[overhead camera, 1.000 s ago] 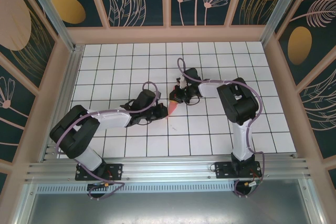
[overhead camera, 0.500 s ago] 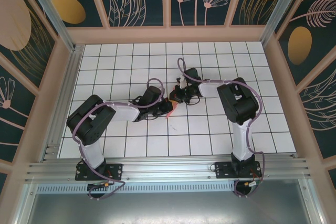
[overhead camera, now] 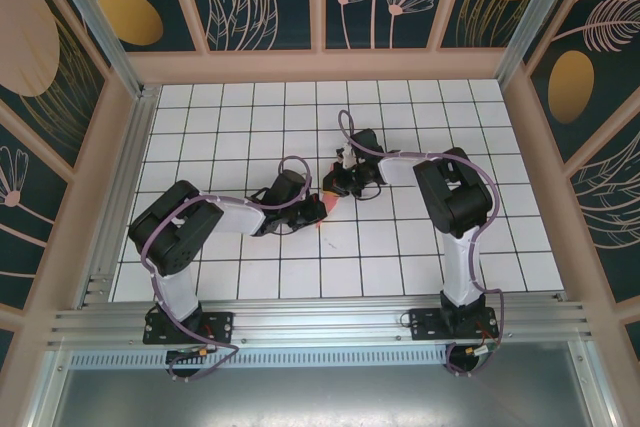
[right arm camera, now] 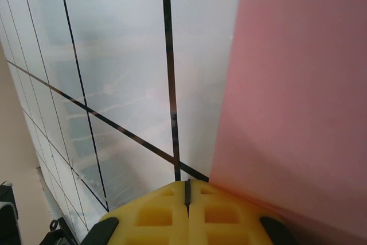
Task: Fold a paper plane with a square sheet of paper (pick it up from the middle)
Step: Fold the wing for the fifth time at the center of the table.
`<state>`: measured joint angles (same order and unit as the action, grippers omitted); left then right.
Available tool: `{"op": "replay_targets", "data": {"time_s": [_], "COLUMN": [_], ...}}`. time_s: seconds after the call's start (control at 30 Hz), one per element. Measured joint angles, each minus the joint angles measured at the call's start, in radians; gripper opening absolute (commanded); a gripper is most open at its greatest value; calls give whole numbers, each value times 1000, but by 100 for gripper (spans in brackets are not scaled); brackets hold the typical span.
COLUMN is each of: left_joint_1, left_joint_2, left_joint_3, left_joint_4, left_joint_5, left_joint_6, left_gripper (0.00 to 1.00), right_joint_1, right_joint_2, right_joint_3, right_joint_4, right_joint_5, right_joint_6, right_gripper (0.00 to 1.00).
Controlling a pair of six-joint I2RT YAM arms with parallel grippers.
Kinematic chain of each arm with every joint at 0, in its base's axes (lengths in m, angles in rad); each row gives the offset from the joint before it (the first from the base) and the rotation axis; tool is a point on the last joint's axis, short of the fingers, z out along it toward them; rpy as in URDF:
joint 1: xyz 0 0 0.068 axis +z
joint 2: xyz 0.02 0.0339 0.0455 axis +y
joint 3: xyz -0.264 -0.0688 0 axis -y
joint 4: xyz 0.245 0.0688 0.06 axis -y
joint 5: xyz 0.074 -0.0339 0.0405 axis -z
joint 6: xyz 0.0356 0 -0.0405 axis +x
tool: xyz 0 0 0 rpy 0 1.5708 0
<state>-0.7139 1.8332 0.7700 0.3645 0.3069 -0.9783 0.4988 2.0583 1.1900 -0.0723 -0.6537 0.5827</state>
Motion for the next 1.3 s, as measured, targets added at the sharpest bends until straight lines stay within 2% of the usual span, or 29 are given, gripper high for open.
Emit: {"op": "replay_targets", "data": {"time_s": [0.37, 0.73, 1.3], "left_joint_1": [0, 0, 0], "left_joint_2": [3, 6, 6], "left_joint_3": [0, -10, -16], "left_joint_4": [5, 32, 46], "left_joint_5": [0, 2, 0], "left_joint_6": [0, 0, 0], "left_gripper": [0, 0, 0], "right_joint_1": [11, 41, 112], "right_joint_2": [-14, -139, -107], "right_joint_3": [-2, -60, -75], "right_joint_4": [-6, -8, -30], "right_joint_5": [21, 101, 153], "right_joint_6": [-1, 21, 117], "right_gripper": [2, 2, 0]}}
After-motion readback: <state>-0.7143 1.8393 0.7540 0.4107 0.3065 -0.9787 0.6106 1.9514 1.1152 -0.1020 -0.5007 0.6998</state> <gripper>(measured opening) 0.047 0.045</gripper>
